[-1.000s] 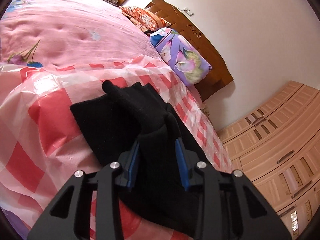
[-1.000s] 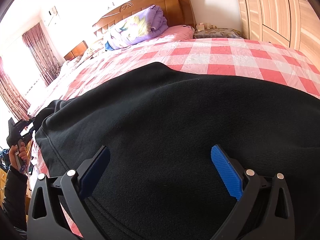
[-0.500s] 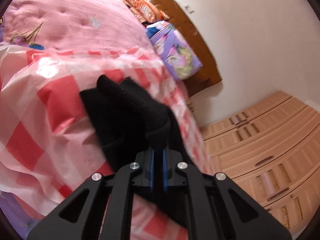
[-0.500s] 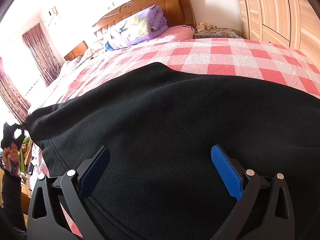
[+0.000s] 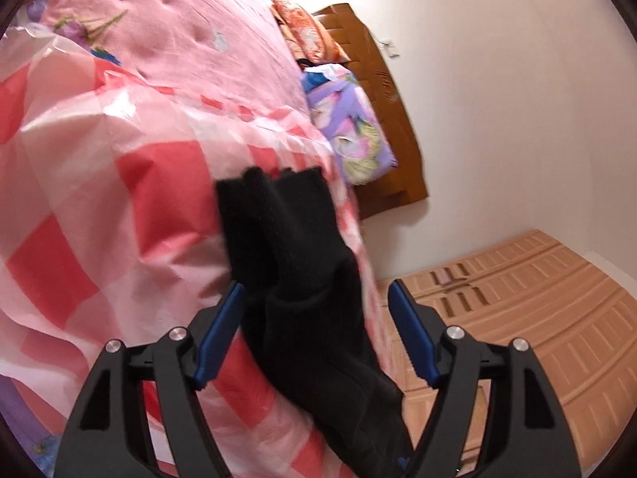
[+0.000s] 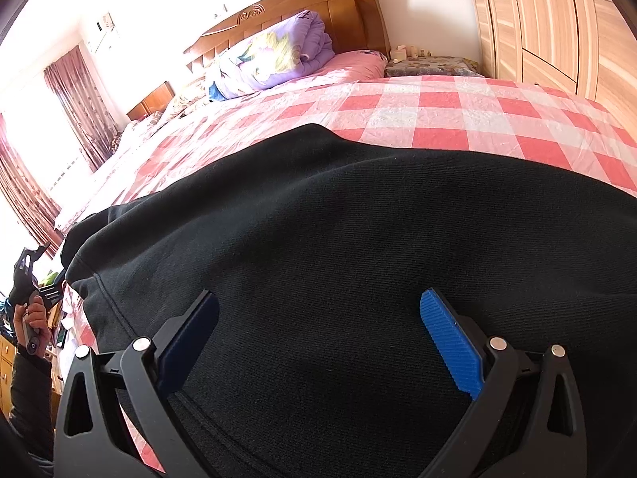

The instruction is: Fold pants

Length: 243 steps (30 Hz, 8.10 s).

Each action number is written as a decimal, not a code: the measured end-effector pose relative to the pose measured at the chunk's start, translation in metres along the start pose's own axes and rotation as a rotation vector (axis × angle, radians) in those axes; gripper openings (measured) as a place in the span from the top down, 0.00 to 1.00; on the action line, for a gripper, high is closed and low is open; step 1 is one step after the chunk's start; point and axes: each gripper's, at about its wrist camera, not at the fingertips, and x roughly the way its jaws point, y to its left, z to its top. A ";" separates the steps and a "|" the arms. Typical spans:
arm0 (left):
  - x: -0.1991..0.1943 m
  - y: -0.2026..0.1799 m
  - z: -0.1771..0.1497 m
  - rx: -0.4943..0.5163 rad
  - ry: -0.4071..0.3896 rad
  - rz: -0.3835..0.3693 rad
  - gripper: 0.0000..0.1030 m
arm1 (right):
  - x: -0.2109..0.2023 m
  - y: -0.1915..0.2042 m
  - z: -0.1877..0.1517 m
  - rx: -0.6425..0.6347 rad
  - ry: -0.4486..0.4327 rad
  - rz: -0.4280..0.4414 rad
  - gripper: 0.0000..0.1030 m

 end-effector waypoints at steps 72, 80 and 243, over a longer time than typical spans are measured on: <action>0.223 -0.127 -0.023 0.785 0.216 0.748 0.07 | -0.004 0.003 0.006 -0.017 0.062 -0.053 0.05; 0.245 -0.233 -0.166 1.103 0.311 0.444 0.03 | -0.002 0.009 0.057 -0.114 0.026 -0.156 0.05; 0.108 -0.216 -0.250 1.304 0.163 0.210 0.01 | 0.006 0.049 0.017 0.191 0.043 0.313 0.04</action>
